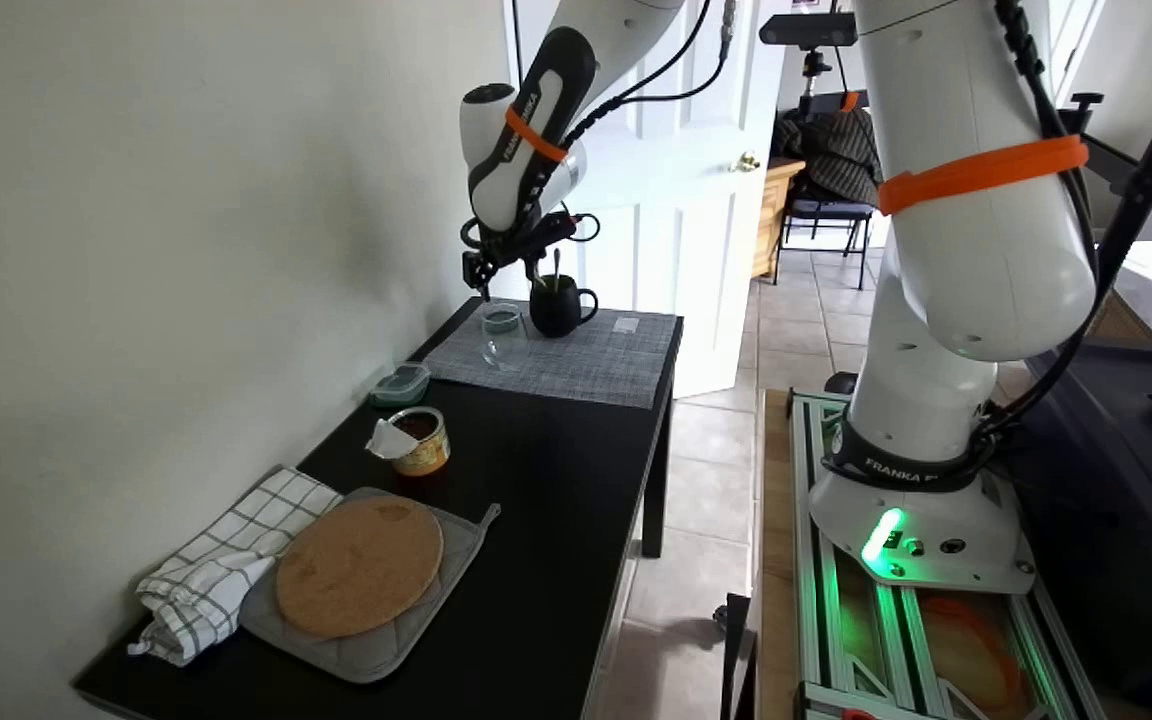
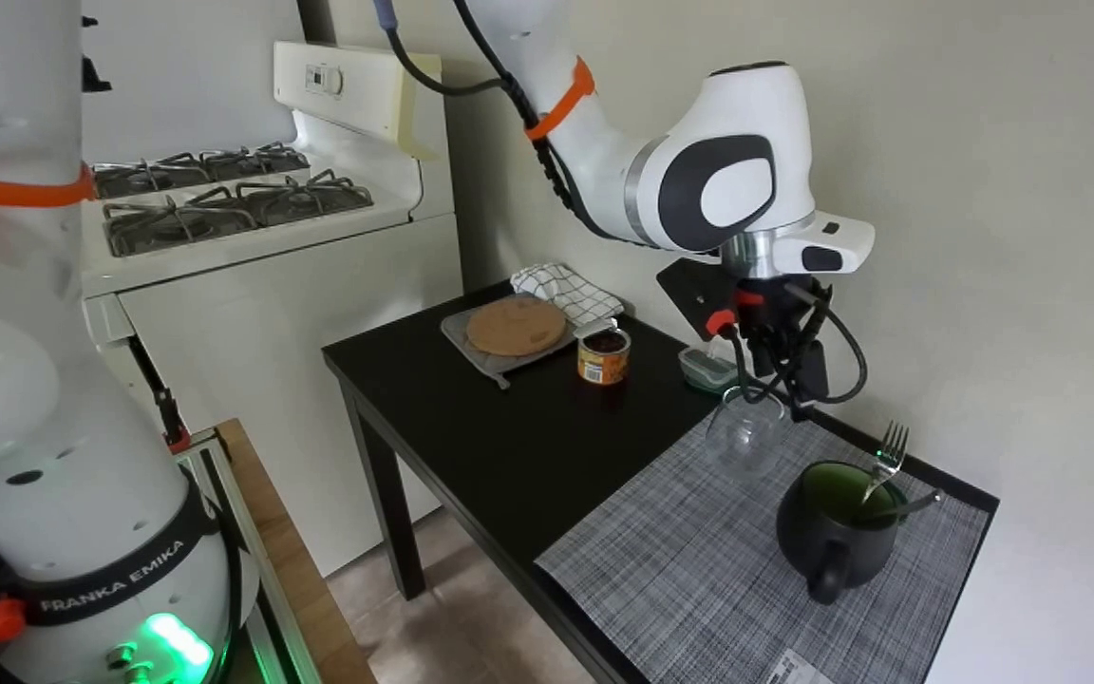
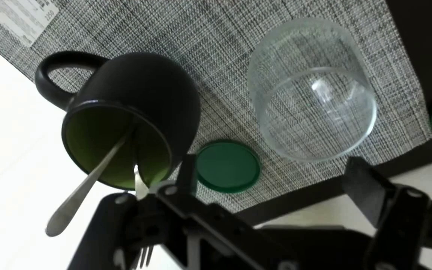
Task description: Put the glass cup on the grey placemat.
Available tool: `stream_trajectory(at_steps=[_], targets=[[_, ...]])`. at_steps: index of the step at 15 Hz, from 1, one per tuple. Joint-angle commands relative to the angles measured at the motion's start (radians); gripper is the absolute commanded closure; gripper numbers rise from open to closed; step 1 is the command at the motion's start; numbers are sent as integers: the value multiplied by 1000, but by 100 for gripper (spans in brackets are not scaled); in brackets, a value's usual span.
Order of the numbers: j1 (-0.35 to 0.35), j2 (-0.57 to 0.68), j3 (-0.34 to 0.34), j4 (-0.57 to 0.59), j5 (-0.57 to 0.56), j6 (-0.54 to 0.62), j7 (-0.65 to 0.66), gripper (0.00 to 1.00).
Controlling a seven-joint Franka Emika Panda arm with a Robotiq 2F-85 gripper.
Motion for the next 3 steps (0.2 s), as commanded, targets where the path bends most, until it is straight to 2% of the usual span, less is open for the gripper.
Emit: stream_trajectory(at_steps=[1, 2, 3], targets=[[-52, -121, 67, -64, 83, -1, -89, 0], [-23, -38, 25, -3, 22, -1, -20, 0], [-30, -54, 33, -4, 29, -2, -31, 0]])
